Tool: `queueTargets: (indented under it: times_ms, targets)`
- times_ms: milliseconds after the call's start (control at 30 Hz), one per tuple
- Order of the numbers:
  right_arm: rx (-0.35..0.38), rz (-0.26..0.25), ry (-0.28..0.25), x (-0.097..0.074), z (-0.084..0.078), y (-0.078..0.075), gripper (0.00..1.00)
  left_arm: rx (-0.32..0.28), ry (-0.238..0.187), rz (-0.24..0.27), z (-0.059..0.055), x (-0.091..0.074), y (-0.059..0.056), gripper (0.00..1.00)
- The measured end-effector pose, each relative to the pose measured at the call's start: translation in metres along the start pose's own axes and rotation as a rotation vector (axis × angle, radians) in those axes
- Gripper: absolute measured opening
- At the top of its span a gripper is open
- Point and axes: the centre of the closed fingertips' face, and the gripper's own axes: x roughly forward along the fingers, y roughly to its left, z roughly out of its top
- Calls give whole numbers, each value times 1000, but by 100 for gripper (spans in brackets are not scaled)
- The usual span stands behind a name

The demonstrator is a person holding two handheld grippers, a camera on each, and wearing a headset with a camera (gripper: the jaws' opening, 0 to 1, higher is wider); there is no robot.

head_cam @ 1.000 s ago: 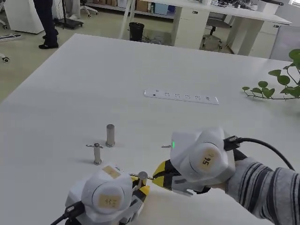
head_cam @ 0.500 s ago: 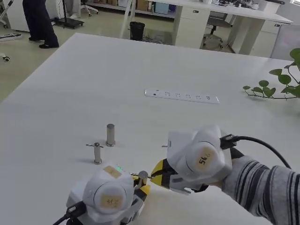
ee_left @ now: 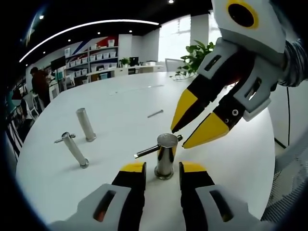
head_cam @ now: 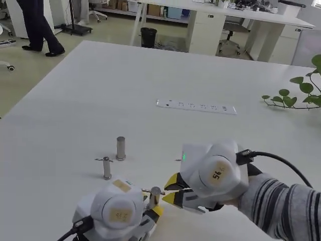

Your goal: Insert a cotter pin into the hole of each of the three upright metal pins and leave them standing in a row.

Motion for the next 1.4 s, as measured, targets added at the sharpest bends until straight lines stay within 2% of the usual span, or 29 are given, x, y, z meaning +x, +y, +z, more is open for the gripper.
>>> queueTargets:
  times_ms: [100,233,567,767,833,933,1167,1400]
  targets:
    - [31,16,-22,-1,5,-1,9,-6,0,-7,2,-4,2,31]
    - [82,46,-48,2,12,0,13,-45,-4,-15,5,-11,5,39]
    - [163,90,-40,21,10,3,13,-6,-10,-15,9,-33,12,51]
    - [184,105,-40,24,9,5,9,9,-30,-48,14,-46,9,59]
    - [207,134,-49,22,11,7,8,3,-33,-61,15,-50,7,62]
    - [210,138,-40,23,9,2,8,5,-45,-69,18,-56,6,66]
    - [194,124,-22,25,9,-20,8,42,-51,-65,21,-65,9,72]
    - [162,124,4,33,9,-36,8,18,-63,-53,24,-76,11,77]
